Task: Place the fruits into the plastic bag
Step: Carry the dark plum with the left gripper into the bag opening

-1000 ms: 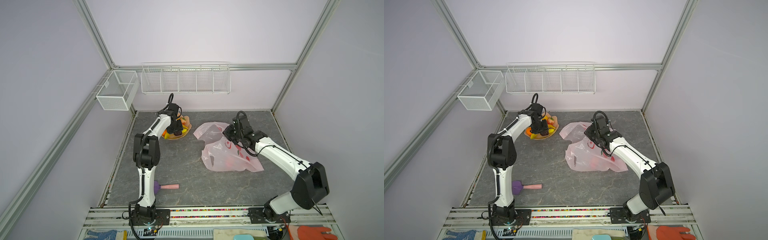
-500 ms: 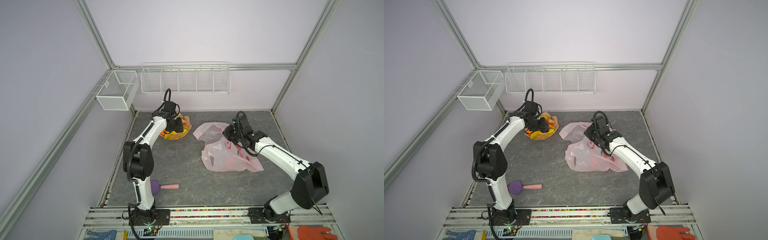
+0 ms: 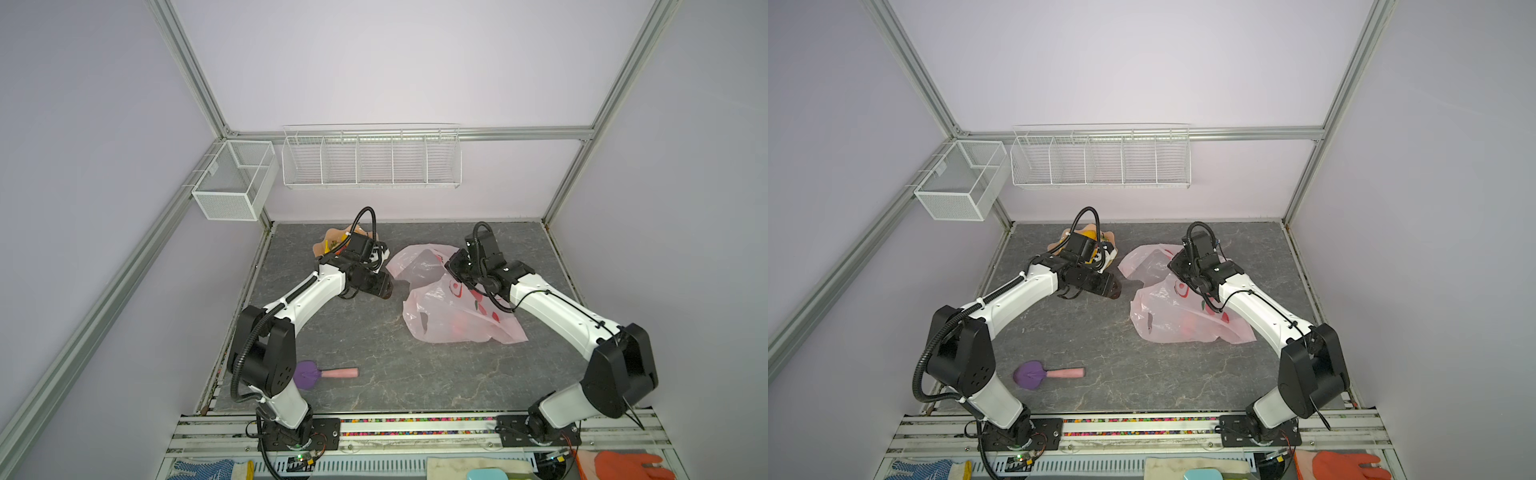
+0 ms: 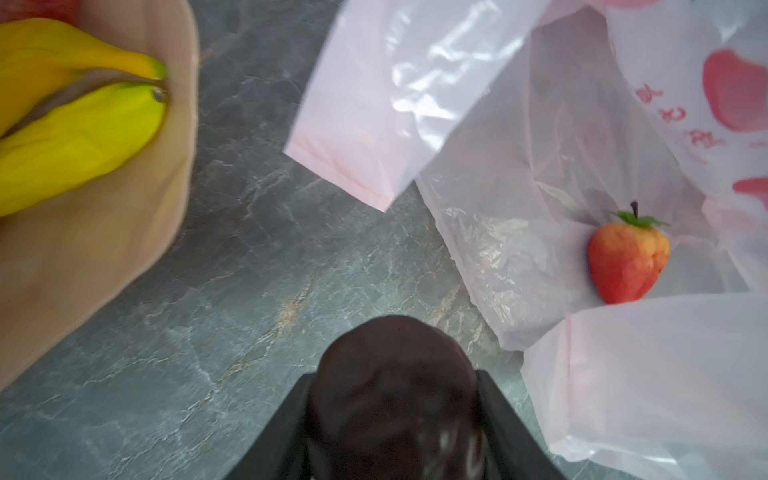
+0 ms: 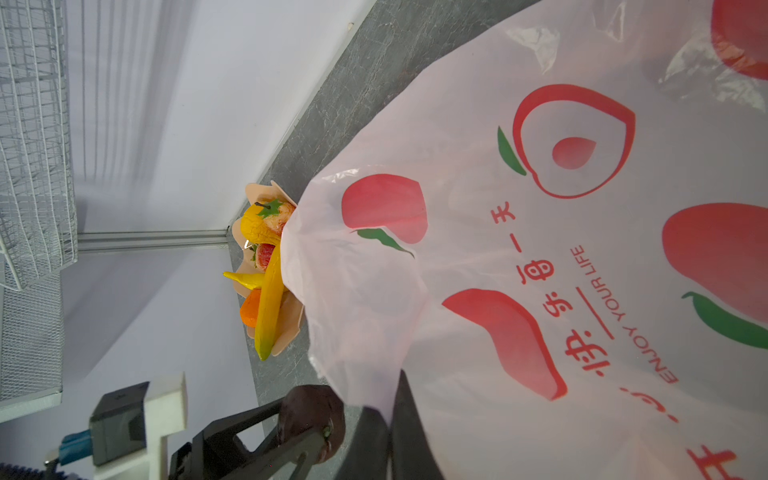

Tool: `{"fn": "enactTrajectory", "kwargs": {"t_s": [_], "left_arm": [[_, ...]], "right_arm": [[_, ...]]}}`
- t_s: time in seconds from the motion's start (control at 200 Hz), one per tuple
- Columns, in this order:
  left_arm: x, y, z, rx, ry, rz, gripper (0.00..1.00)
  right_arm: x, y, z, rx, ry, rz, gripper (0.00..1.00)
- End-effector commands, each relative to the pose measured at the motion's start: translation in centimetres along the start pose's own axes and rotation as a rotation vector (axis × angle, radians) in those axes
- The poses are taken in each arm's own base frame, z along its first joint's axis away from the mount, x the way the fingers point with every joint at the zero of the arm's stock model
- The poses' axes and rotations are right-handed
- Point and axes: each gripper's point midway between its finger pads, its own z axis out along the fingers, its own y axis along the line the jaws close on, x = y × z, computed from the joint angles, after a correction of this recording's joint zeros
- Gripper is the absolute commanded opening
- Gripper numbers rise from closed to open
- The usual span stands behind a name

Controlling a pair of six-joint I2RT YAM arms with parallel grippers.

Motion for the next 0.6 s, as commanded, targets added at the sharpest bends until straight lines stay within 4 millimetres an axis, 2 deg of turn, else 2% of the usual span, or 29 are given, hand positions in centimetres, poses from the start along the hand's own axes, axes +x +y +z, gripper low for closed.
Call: {"fn": "enactTrajectory", "kwargs": {"t_s": [0.0,0.145,0.325,0.6], "left_arm": [[1.0,-0.6,1.0,0.028,0.05,0.124,0.33],[1.4,-1.0,1.5,0.048,0.086,0.167,0.32],[1.2,-2.4,2.7,0.101,0.123,0.199,0.3],[-1.0,-4.3,4.4,0.201,0.1,0.17,0.29]], "right_arm": [[0.0,0.1,0.2,0.003,0.008,0.01,0.06],[-0.1,0.1,0.1,0.005,0.007,0.01,0.06],[-0.1,0.1,0.1,0.005,0.006,0.007,0.06],[0.0,0.3,0.2,0.0,0.012,0.007,0.06]]}}
